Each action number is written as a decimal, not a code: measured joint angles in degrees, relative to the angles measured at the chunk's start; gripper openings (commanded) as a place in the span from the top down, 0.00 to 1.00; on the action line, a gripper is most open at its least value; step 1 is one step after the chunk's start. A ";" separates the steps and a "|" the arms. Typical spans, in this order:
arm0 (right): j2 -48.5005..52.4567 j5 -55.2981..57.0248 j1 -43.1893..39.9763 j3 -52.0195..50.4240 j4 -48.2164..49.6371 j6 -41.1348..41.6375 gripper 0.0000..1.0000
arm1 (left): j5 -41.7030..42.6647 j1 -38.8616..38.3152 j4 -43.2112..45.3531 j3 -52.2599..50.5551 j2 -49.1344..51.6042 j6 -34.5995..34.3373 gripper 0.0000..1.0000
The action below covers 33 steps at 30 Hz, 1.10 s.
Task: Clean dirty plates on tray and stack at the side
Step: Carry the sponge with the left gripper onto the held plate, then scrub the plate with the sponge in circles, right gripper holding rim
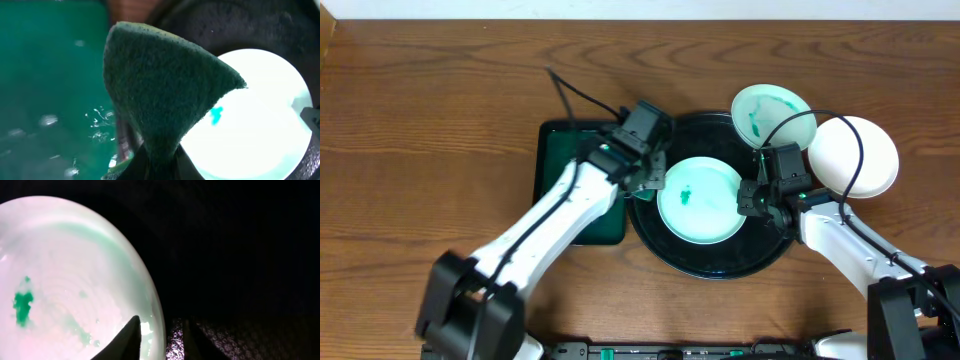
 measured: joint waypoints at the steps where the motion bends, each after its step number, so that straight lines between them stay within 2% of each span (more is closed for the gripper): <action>1: 0.00 0.09 0.17 0.00 0.00 0.00 0.75 | 0.72 -0.31 1.05 0.00 1.22 -0.26 0.93; 3: 0.02 0.22 0.66 -0.02 0.00 0.00 0.78 | 1.97 -0.83 2.84 0.00 3.26 -1.01 0.93; 5: 0.02 0.22 0.83 -0.02 0.00 -0.28 0.90 | 2.97 -1.31 3.98 0.00 4.57 -1.99 0.93; 6: 0.02 0.24 0.92 -0.02 0.02 -0.35 0.99 | 3.48 -1.51 4.42 0.00 5.01 -2.54 0.93; 17: 0.46 -0.61 0.94 -0.04 -0.63 0.35 0.98 | 4.96 -5.05 5.27 0.00 5.35 -5.62 0.93; 23: 0.46 -3.72 0.94 -0.04 -1.68 1.05 0.92 | 5.11 -7.02 5.27 0.00 6.08 -6.51 0.93; 28: 0.48 -4.35 0.94 -0.04 -1.29 1.42 0.74 | 4.07 -7.32 5.22 0.00 7.76 -6.88 0.93; 30: 0.52 -3.69 0.94 -0.04 -0.39 1.22 0.73 | 3.41 -7.28 5.22 0.00 8.02 -6.91 0.93; 33: 0.55 -2.43 0.94 -0.04 0.59 1.05 0.79 | 2.62 -7.28 5.33 0.02 8.02 -6.91 0.93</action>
